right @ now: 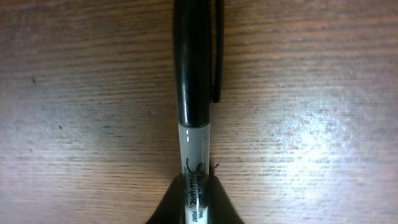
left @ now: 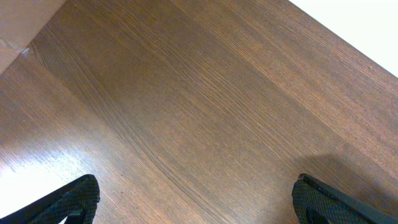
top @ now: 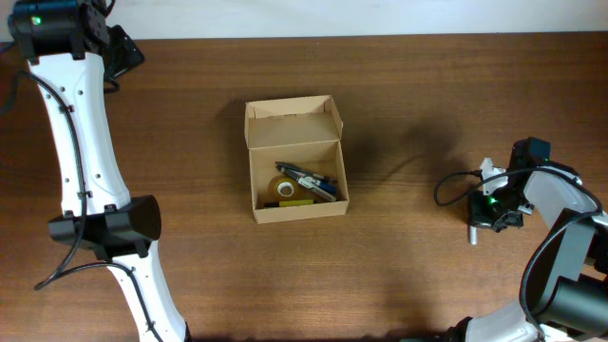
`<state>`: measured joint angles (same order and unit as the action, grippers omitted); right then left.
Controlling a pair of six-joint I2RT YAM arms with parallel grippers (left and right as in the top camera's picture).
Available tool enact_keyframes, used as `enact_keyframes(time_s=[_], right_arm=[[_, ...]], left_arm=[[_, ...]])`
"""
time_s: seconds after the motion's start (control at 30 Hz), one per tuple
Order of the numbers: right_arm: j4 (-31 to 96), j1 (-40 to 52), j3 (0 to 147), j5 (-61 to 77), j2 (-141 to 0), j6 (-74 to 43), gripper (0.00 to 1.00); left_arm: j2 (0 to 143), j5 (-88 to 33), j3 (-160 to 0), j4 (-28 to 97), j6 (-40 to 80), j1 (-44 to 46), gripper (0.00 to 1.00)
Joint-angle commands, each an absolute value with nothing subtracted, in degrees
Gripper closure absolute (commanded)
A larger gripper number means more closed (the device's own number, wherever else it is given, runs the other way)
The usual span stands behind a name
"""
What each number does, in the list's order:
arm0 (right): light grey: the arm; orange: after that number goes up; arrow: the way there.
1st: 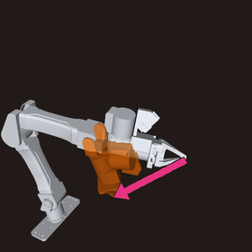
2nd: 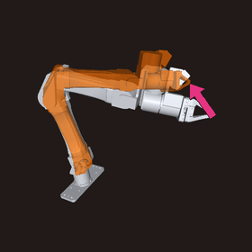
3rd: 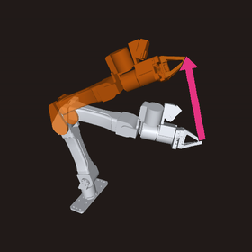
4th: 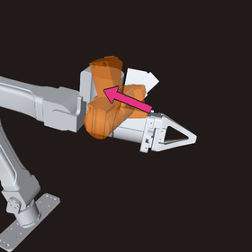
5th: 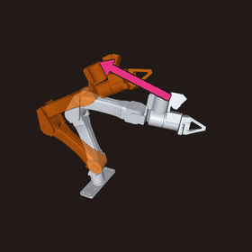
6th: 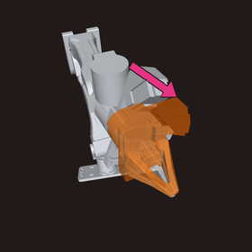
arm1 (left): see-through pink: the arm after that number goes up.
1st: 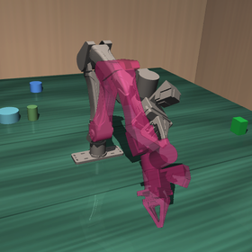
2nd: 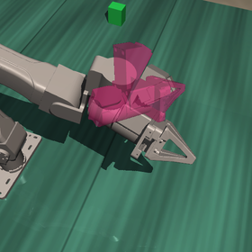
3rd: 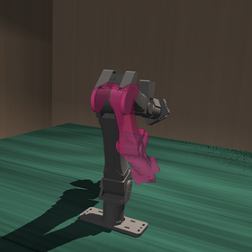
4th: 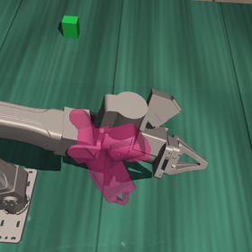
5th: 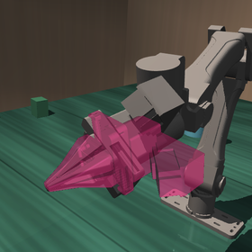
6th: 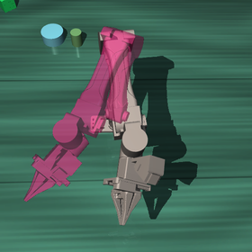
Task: Pack container
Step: 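Move the right gripper to the black marker and grasp it, then carry the black marker into the box and release it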
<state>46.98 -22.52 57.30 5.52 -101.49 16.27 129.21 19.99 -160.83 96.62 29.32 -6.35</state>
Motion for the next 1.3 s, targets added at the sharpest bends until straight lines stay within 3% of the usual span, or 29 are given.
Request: enact_keyframes(time_s=[0.0,0.23,0.47,0.8,0.93,1.13,1.27], right_arm=[[47.11,-22.52,56.88,6.39,-101.69,15.99,0.96],[48.01,-22.5,60.42,19.46,-101.47,13.04,0.96],[56.97,-19.75,75.55,27.64,-99.66,12.82,0.96],[68.55,0.36,105.86,22.04,-99.24,14.87,0.96],[68.05,13.23,111.42,13.96,-99.24,24.12,0.96],[68.6,30.87,110.48,5.5,-101.75,47.2,0.96],[68.58,35.4,109.78,5.5,-106.26,55.18,0.96]], left_arm=[[127.37,20.6,-161.45,96.66,28.58,-6.55,0.0],[127.37,20.6,-161.45,96.66,28.58,-6.55,0.0],[127.37,20.6,-161.45,96.66,28.58,-6.55,0.0],[127.37,20.6,-161.45,96.66,28.58,-6.55,0.0],[127.37,20.6,-161.45,96.66,28.58,-6.55,0.0],[127.37,20.6,-161.45,96.66,28.58,-6.55,0.0],[127.37,20.6,-161.45,96.66,28.58,-6.55,0.0]])
